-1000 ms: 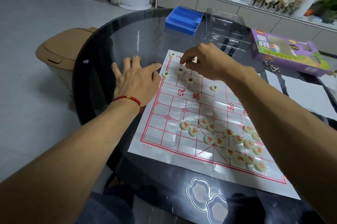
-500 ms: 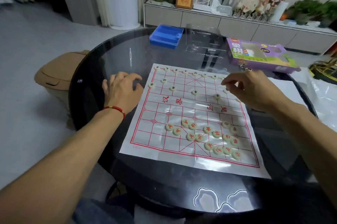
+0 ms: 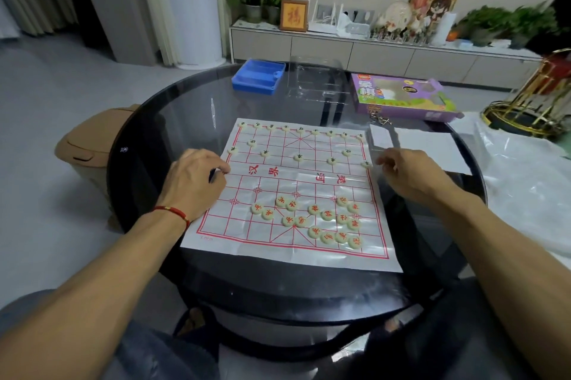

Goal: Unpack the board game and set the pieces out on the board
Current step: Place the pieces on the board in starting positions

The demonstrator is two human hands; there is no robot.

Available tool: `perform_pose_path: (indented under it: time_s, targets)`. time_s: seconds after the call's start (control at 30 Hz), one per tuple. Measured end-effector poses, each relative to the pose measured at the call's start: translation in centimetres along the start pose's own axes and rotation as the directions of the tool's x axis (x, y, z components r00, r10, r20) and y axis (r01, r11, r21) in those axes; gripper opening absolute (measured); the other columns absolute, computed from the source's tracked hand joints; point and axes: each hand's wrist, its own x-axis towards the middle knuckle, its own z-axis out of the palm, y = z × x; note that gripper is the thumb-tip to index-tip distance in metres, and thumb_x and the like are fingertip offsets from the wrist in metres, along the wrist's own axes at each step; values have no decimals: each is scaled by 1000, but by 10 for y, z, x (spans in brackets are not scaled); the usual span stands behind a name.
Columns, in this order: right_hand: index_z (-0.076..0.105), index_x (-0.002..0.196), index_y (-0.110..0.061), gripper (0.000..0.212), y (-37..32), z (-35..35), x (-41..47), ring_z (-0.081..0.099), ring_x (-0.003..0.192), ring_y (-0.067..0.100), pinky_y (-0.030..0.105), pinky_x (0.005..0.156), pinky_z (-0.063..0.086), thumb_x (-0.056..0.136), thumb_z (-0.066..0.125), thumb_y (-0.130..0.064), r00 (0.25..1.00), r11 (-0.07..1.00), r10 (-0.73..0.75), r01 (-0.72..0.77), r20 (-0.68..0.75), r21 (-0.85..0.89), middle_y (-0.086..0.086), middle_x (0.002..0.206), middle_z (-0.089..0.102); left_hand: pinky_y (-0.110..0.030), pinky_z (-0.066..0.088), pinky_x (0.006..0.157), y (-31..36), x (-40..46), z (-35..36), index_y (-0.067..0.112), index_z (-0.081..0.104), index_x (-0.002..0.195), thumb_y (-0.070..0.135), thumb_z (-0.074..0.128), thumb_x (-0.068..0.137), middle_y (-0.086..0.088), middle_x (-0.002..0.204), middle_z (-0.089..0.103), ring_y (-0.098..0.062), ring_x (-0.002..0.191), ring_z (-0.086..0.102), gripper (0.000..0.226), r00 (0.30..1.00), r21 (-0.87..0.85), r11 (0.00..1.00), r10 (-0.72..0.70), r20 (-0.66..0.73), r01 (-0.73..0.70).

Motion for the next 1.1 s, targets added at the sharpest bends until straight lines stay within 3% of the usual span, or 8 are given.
perform_pose_path:
  time_s: [0.13,0.2,0.27,0.4,0.53,0.77,0.97,1.1]
  targets:
    - [46,146,-20,44,-3,5,2,65,101,32,42,82,57,103,42,-13,999,1000,10,-10,31,13,15,127,65,-43,54,94,6,1,-1,15,74,103,22,69,92,-6,114,70,-22,108,61,14,1000,-6,1000,-11,5,11]
    - [42,151,-22,48,-5,6,5,62,113,34,45,90,55,104,41,-12,998,1000,3,-3,59,-1,14,137,58,-44,55,93,10,1,-2,15,74,103,21,70,91,-8,113,69,-24,105,62,14,1000,-9,1000,-25,12,25]
    - [44,150,-23,46,-5,7,9,56,124,36,47,98,51,105,41,-14,997,1000,-3,5,81,-15,13,144,52,-42,55,90,12,1,-3,15,73,106,22,70,91,-10,115,67,-26,101,64,17,998,-15,998,-57,26,57]
    - [57,138,-19,39,-3,7,17,57,121,38,45,96,50,105,38,-16,995,1000,-1,1,105,0,17,140,56,-37,53,86,14,-1,-2,14,71,116,22,69,93,-11,120,66,-28,103,65,25,996,-39,996,-80,44,82]
    - [55,142,-19,43,-2,7,21,54,124,38,43,101,46,104,36,-14,994,1000,10,-8,113,-16,19,141,54,-40,51,94,16,-4,0,12,72,117,21,68,93,-10,124,67,-27,112,62,26,996,-42,996,-78,31,80]
    - [49,148,-26,48,-6,7,25,51,131,37,47,104,47,101,43,-13,989,999,40,-37,139,-28,14,148,50,-45,53,97,19,-6,2,12,73,115,22,69,93,-9,120,69,-25,109,62,25,995,-45,994,-104,-3,103]
    - [54,143,-20,46,-1,-2,11,61,119,33,39,93,53,99,46,-9,998,992,57,-61,32,113,11,141,60,-43,54,94,25,-3,0,13,73,117,20,68,93,-7,124,68,-25,109,62,25,989,-53,988,-144,27,146]
    - [66,128,-21,29,-1,-16,-15,64,103,20,22,75,52,102,55,-15,996,976,-73,60,56,210,0,123,64,-41,58,88,30,3,-10,13,73,118,21,65,96,-7,127,67,-26,104,65,25,979,-65,980,-182,90,188]
